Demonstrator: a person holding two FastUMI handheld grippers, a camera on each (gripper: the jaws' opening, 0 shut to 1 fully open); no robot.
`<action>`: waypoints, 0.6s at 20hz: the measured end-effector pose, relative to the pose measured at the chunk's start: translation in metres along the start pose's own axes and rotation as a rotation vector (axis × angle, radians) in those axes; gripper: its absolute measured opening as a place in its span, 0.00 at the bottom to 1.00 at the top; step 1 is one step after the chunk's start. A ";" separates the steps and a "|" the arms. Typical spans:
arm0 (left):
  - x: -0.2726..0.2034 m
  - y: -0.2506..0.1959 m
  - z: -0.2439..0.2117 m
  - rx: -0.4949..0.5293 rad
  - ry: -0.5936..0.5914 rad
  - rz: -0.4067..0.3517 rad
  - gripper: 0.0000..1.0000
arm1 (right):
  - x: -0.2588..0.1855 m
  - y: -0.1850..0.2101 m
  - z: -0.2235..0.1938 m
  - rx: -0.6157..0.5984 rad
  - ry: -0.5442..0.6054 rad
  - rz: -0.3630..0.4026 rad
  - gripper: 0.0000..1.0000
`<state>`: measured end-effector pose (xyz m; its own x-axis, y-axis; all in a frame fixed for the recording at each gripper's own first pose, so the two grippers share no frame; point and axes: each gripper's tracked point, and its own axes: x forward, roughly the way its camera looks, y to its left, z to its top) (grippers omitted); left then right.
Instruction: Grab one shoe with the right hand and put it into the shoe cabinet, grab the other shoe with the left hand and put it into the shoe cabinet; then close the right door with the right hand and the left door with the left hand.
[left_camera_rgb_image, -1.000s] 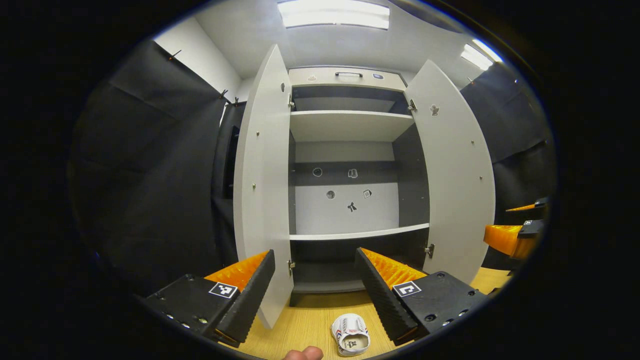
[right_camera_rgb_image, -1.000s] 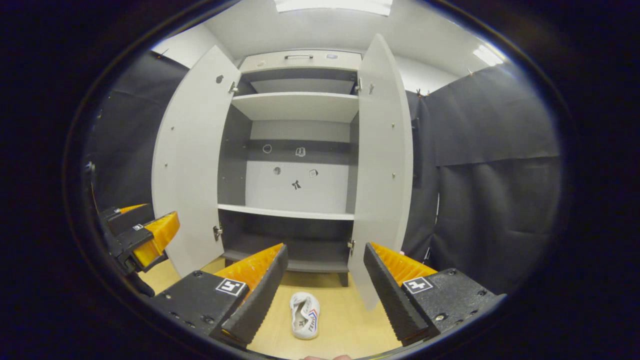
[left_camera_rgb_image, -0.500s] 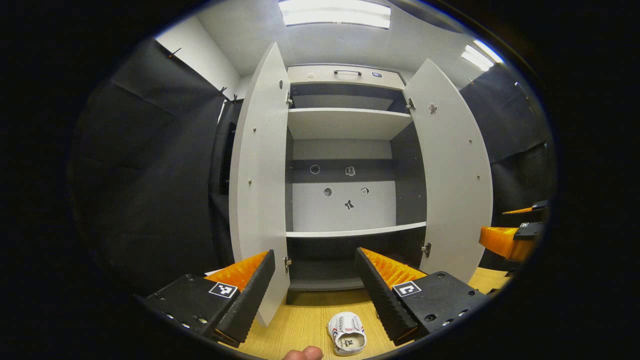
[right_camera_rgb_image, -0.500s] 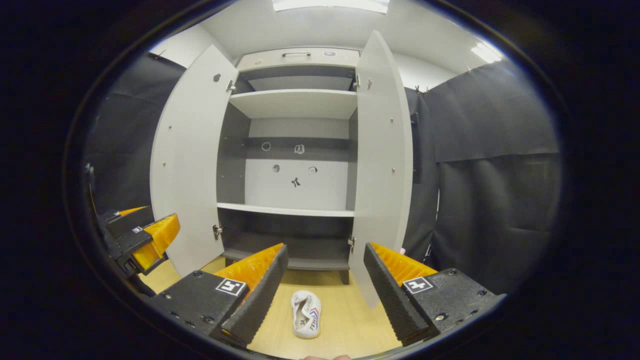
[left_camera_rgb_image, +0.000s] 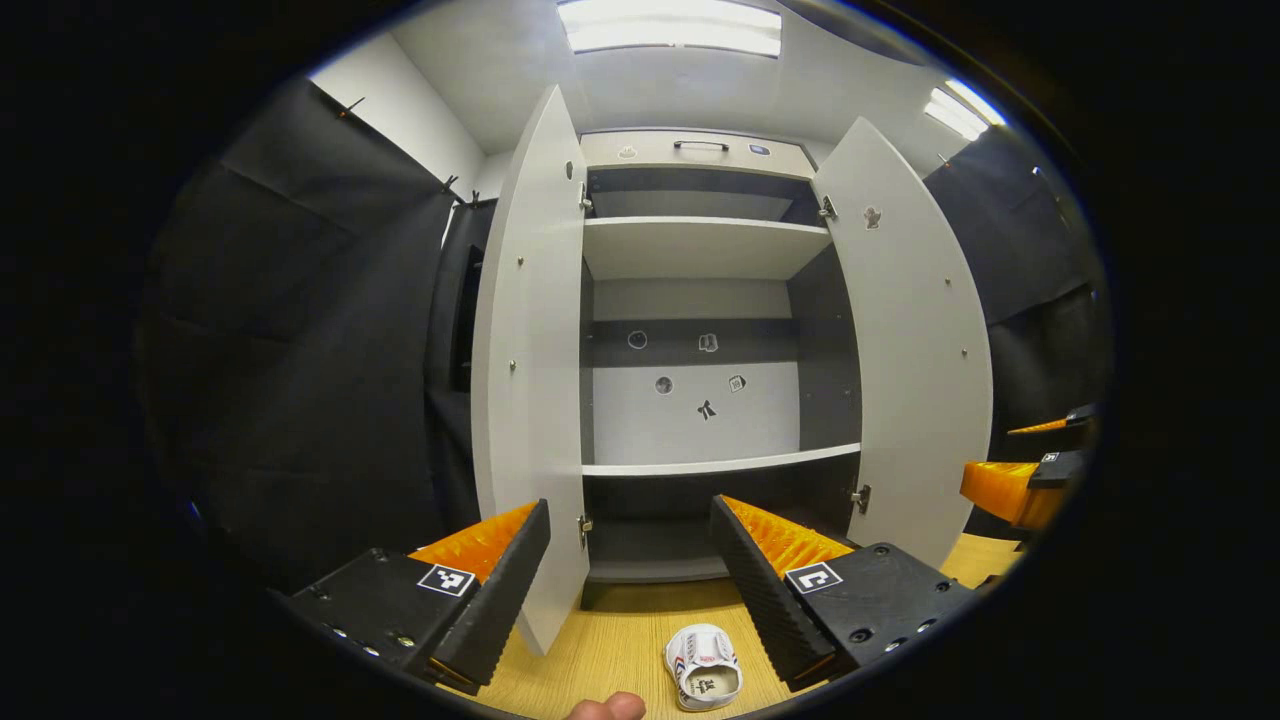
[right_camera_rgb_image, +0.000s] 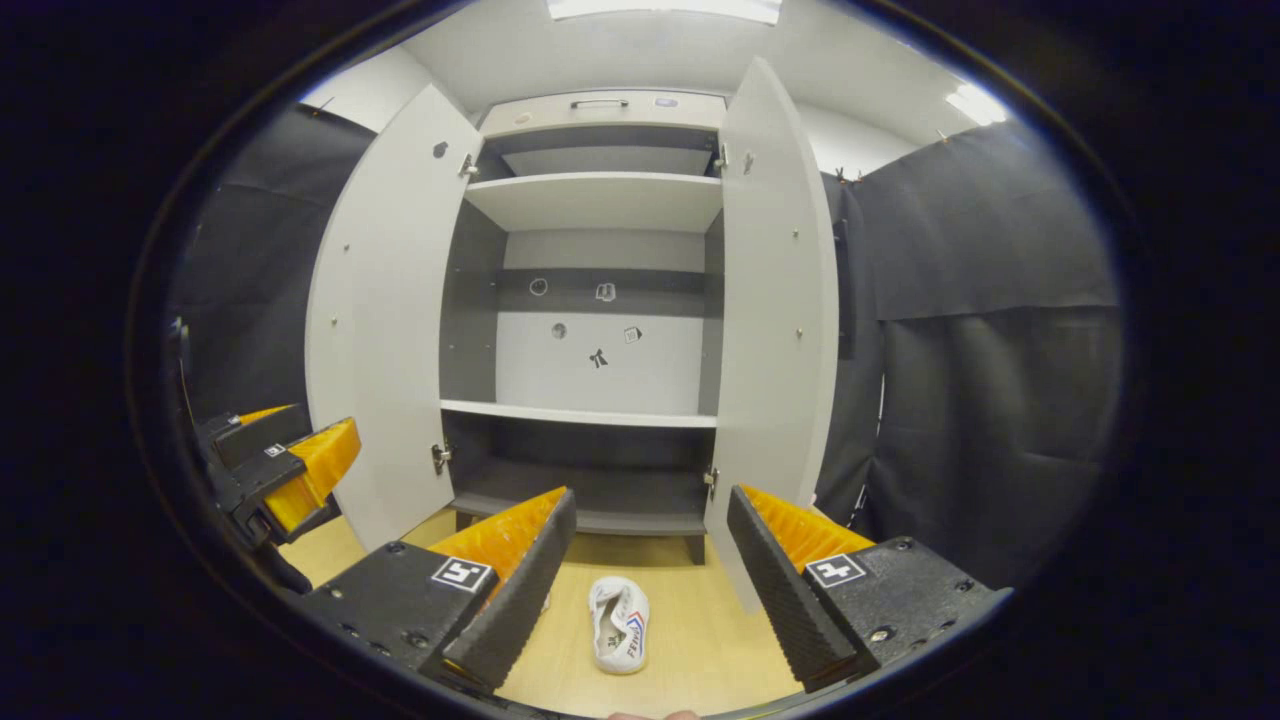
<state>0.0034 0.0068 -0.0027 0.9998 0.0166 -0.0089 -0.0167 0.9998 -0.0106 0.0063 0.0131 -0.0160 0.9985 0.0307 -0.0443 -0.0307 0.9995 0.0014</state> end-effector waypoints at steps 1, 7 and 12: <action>0.000 0.001 -0.001 -0.002 0.001 0.001 0.97 | 0.002 0.004 -0.006 0.000 0.009 0.014 0.99; -0.003 0.010 -0.003 -0.001 0.007 0.021 0.97 | 0.027 0.040 -0.081 0.001 0.140 0.137 0.99; -0.008 0.023 -0.011 0.003 0.032 0.051 0.96 | 0.049 0.057 -0.170 0.008 0.338 0.194 0.94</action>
<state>-0.0054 0.0300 -0.0139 0.9969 0.0676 -0.0409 -0.0679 0.9977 -0.0063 0.0465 0.0711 -0.1875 0.9030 0.2192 -0.3695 -0.2161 0.9751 0.0503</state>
